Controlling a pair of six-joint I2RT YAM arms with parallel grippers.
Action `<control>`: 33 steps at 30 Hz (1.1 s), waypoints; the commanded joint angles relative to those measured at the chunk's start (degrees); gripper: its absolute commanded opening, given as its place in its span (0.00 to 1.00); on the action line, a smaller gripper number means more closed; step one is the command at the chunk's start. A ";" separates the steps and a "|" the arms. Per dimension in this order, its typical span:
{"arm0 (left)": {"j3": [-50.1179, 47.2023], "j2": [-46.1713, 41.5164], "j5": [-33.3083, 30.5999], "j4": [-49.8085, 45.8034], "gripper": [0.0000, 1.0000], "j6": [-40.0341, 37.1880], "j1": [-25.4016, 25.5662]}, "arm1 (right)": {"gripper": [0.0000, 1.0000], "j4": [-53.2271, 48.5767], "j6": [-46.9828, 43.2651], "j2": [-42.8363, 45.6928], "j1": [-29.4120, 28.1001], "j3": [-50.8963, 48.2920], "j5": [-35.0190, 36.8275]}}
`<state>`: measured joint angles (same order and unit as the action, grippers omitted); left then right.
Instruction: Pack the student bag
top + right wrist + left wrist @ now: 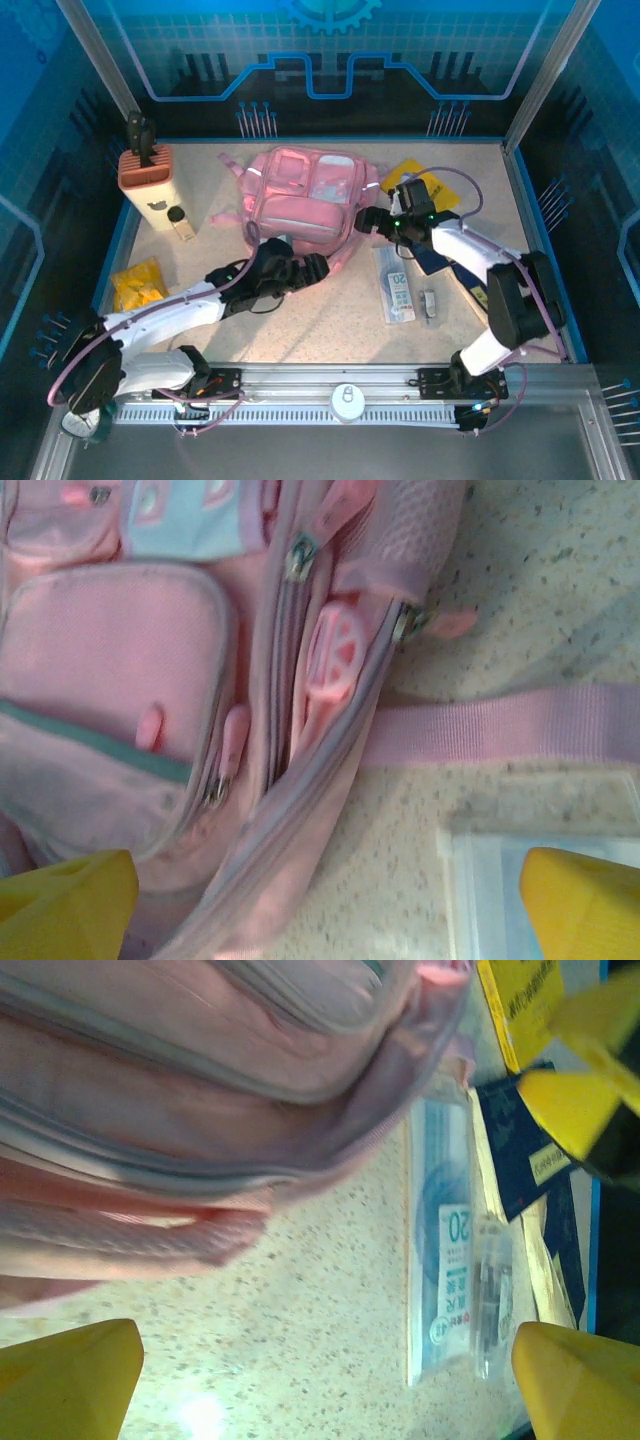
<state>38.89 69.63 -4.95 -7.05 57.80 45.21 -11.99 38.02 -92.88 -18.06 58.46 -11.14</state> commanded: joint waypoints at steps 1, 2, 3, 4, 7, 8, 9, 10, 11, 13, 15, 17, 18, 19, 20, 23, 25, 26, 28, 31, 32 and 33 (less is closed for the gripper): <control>1.72 4.28 -3.42 3.84 0.93 2.71 2.27 | 0.94 3.81 0.98 -4.97 3.18 5.16 -4.64; 1.88 5.61 -3.34 5.48 0.92 2.56 2.96 | 0.92 3.92 0.68 -7.01 3.97 6.77 -4.61; 2.17 6.89 -3.27 6.90 0.92 2.14 3.52 | 0.89 4.03 0.38 -8.63 4.55 8.13 -4.85; 2.51 7.87 -3.23 7.66 0.92 1.67 3.76 | 0.87 4.69 0.08 -10.62 5.20 9.52 -5.41; 3.46 10.13 -4.12 8.10 0.92 -0.14 3.75 | 0.80 6.36 -0.23 -15.66 6.76 13.17 -7.55; 3.38 10.94 -4.64 8.32 0.92 -0.08 3.75 | 0.78 6.64 -0.23 -17.28 7.20 14.47 -8.28; 3.46 11.57 -4.84 8.66 0.92 0.05 3.69 | 0.76 6.80 -0.43 -18.57 7.36 15.60 -8.60; 3.67 12.49 -4.83 9.38 0.92 -0.36 3.71 | 0.74 6.59 -0.85 -20.03 7.47 17.07 -8.73; 4.03 13.35 -4.71 9.72 0.92 -0.93 3.68 | 0.72 6.46 -1.29 -21.52 7.56 18.45 -8.80; 4.94 14.89 -5.64 9.15 0.92 -1.79 3.67 | 0.64 6.27 -1.95 -24.27 7.60 20.99 -9.73; 5.48 16.22 -7.41 8.45 0.92 -2.08 3.57 | 0.57 6.09 -2.15 -26.59 7.59 23.15 -10.46; 5.75 17.39 -8.26 8.60 0.92 -3.54 3.14 | 0.46 6.83 -2.16 -27.68 7.64 24.08 -11.53; 6.17 17.77 -9.26 7.11 0.92 -3.63 2.62 | 0.40 7.33 -2.24 -27.71 7.60 24.23 -12.13; 6.31 18.03 -10.44 5.84 0.92 -3.26 2.06 | 0.34 7.74 -2.45 -27.43 7.59 24.09 -12.49; 5.93 18.02 -11.33 5.35 0.92 -3.27 1.27 | 0.29 8.32 -2.75 -26.88 7.60 23.85 -12.91; 3.73 17.66 -11.10 6.88 0.91 -4.49 -2.12 | 0.14 8.38 -3.71 -24.47 7.26 23.38 -14.35; 2.73 17.26 -11.32 7.15 0.89 -5.97 -4.40 | 0.06 8.21 -4.03 -22.13 6.81 22.83 -15.17; 2.49 16.94 -11.35 6.73 0.89 -6.43 -5.72 | 0.04 8.05 -4.24 -20.46 6.50 22.16 -15.32; 1.83 15.96 -11.43 6.79 0.88 -8.00 -8.23 | 0.03 8.03 -4.24 -16.40 5.81 19.85 -14.42; 1.13 14.02 -10.88 6.85 0.86 -10.08 -12.09 | 0.00 9.05 -3.33 -8.93 4.26 14.66 -12.53; 1.01 13.47 -10.49 7.22 0.85 -11.02 -13.33 | 0.00 9.15 -3.26 -6.20 3.45 12.70 -11.48; 0.97 13.03 -10.02 7.65 0.84 -12.23 -14.39 | 0.00 9.01 -3.24 -3.72 2.50 10.76 -10.19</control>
<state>40.86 84.71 -13.28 0.30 50.33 33.87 -4.78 34.98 -105.71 -13.21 72.25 -21.37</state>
